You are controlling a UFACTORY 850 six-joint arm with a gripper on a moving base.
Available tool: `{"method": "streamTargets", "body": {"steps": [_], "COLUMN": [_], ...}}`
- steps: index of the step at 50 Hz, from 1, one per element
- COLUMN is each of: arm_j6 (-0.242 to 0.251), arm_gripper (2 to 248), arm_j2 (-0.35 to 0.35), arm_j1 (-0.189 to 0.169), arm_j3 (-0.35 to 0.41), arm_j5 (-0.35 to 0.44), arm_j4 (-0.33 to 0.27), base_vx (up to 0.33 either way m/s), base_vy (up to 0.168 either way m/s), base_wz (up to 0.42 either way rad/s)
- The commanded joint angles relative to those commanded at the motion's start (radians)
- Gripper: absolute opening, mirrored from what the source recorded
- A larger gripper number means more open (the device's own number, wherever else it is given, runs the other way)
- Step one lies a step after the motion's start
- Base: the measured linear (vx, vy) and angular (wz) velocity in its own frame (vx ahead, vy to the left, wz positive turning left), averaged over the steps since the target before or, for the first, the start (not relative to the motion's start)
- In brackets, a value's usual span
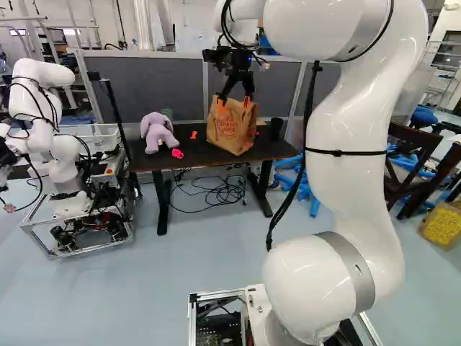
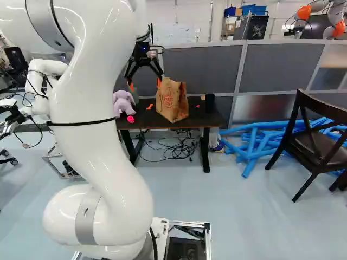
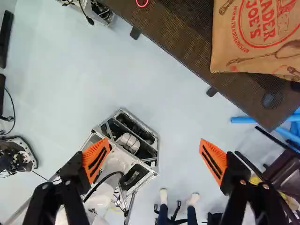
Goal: Pick up the bag on the ground and place it on the table
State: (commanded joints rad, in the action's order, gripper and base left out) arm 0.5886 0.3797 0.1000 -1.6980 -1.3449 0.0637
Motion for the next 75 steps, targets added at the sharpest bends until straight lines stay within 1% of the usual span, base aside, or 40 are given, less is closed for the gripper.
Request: {"method": "streamTargets", "body": {"steps": [19, 38, 57, 75], "arm_j6": [-0.009, -0.029, -0.06, -0.099], "arm_gripper": [247, 247, 247, 247], "arm_j2": [-0.01, -0.033, -0.067, -0.111], "arm_j1": [-0.002, -0.005, -0.01, -0.017], "arm_j3": [0.025, 0.08, 0.163, 0.271], "arm_j5": [0.034, 0.11, 0.225, 0.373], "arm_j4": [-0.001, -0.003, -0.006, -0.011], "base_vx": [0.0, 0.0, 0.0, 0.0], "base_vy": [0.0, 0.0, 0.0, 0.0], "base_wz": [0.0, 0.0, 0.0, 0.0]}}
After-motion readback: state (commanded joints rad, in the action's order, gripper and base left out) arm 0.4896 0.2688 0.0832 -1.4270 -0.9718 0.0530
